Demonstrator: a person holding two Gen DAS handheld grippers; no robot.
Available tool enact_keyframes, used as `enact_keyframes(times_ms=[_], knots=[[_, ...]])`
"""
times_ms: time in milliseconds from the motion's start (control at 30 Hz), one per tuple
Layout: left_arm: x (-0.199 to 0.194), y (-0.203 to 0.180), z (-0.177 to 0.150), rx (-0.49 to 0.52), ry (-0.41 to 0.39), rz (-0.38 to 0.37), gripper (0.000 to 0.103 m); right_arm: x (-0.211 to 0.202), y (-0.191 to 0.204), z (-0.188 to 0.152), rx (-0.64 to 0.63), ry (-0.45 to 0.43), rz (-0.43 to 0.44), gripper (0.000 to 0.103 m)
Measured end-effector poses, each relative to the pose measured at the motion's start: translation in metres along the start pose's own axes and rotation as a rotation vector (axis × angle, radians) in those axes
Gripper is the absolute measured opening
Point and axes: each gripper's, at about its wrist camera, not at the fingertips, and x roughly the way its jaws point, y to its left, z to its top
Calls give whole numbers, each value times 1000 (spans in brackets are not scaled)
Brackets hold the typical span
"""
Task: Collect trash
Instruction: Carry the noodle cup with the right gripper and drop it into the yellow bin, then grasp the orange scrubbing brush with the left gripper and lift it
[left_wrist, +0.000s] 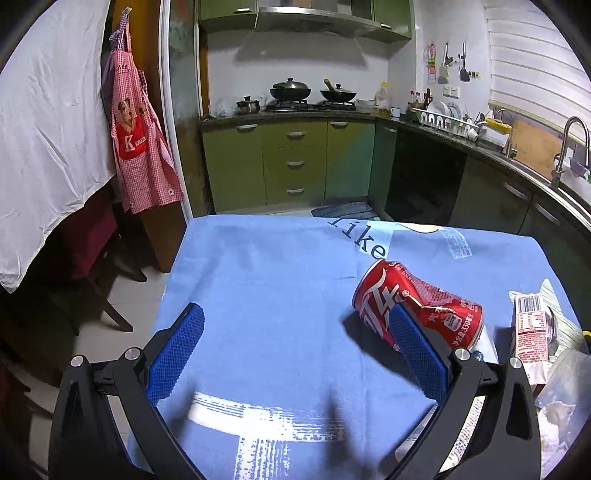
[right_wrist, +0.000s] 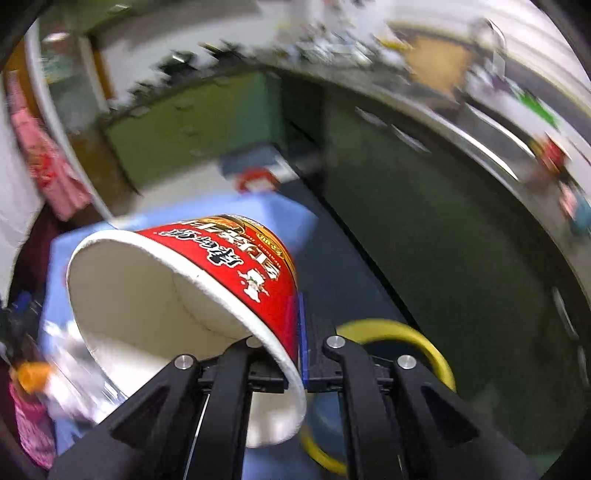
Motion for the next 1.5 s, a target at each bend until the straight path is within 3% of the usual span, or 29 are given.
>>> enact_keyframes(times_ms=[133, 200, 367, 433, 500, 667, 967, 1167, 1267, 1500], knots=[[-3, -1, 0, 4, -11, -1, 99, 30, -71, -49, 108, 158, -75, 6], [-4, -2, -1, 7, -12, -4, 99, 54, -97, -65, 169, 215, -68, 7], [-7, -3, 0, 15, -21, -6, 99, 117, -128, -84, 242, 338, -92, 8], [-9, -3, 1, 16, -28, -3, 99, 137, -135, -87, 253, 377, -95, 19], [-9, -2, 2, 14, -28, -1, 99, 144, -140, -90, 269, 377, -107, 32], [-8, -3, 2, 17, -19, -8, 99, 135, -129, -78, 248, 344, -138, 34], [-28, -7, 10, 21, -29, -74, 99, 74, -97, -96, 200, 210, -15, 41], [-79, -8, 22, 69, -69, -139, 99, 42, -69, -114, 131, 167, 23, 41], [-110, -13, 21, 112, -64, -213, 99, 45, -55, -111, 114, 142, 35, 44], [-184, -36, -14, 316, -51, -335, 99, 34, -48, -123, 92, 121, 69, 44]])
